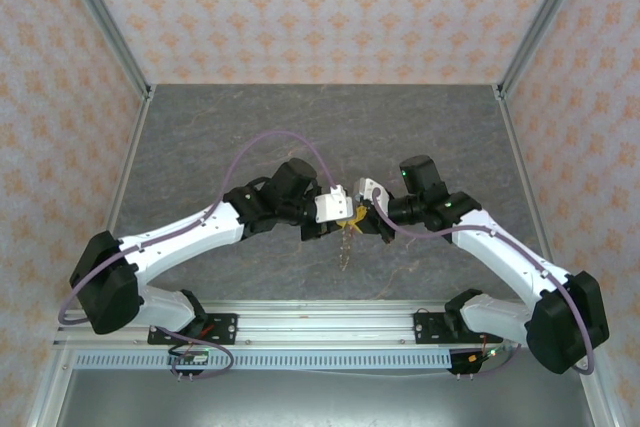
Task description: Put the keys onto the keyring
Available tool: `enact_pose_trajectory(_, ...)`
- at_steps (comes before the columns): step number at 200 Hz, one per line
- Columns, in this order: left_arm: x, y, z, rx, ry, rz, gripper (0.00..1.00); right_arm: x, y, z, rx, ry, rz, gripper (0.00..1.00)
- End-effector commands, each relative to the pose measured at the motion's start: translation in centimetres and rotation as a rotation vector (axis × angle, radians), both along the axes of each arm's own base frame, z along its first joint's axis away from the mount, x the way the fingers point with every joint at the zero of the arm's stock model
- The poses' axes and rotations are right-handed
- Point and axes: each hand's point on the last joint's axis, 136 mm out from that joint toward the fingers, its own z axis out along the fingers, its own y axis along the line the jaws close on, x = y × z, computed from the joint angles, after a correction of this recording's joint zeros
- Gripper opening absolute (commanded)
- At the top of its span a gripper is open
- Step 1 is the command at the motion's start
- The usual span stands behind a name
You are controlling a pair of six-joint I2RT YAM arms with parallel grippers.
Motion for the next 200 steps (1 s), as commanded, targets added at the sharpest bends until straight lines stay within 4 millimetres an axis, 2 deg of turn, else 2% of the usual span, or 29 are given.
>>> enact_pose_trajectory(1, -0.5, 0.5, -1.2, 0.089, 0.002, -0.028, 0.09, 0.1, 1.3, 4.1, 0.096, -0.105, 0.064, 0.00)
enact_pose_trajectory(32, -0.5, 0.4, -1.1, 0.075, 0.001, -0.026, 0.09, 0.2, 1.5, 4.2, 0.105, -0.107, 0.068, 0.00)
enact_pose_trajectory(50, -0.4, 0.4, -1.0, 0.069, -0.001, -0.020, 0.00, 0.4, 1.5, 4.1, 0.105, -0.115, 0.061, 0.00)
enact_pose_trajectory(65, -0.2, 0.4, -1.0, 0.067, -0.005, 0.000, 0.00, 0.6, 1.3, 3.9, 0.099, -0.126, 0.040, 0.02)
enact_pose_trajectory(105, 0.4, -0.4, 0.9, -0.069, -0.032, 0.048, 0.00, 0.9, 0.2, 1.0, 0.043, -0.105, -0.031, 0.09)
enact_pose_trajectory(123, 0.3, -0.8, 1.8, -0.137, -0.028, 0.048, 0.00, 0.7, 0.1, 0.6, 0.052, -0.083, -0.040, 0.12)
enact_pose_trajectory(150, 0.3, -1.2, 2.9, -0.225, -0.017, 0.045, 0.00, 1.0, 0.3, 0.7, 0.104, -0.087, -0.063, 0.12)
enact_pose_trajectory(182, 0.0, -1.3, 3.1, -0.253, 0.000, 0.029, 0.00, 1.2, 0.1, 0.7, 0.106, -0.090, -0.071, 0.12)
enact_pose_trajectory(200, -0.2, -1.2, 3.4, -0.272, 0.004, 0.021, 0.00, 1.4, 0.1, 0.7, 0.105, -0.096, -0.072, 0.16)
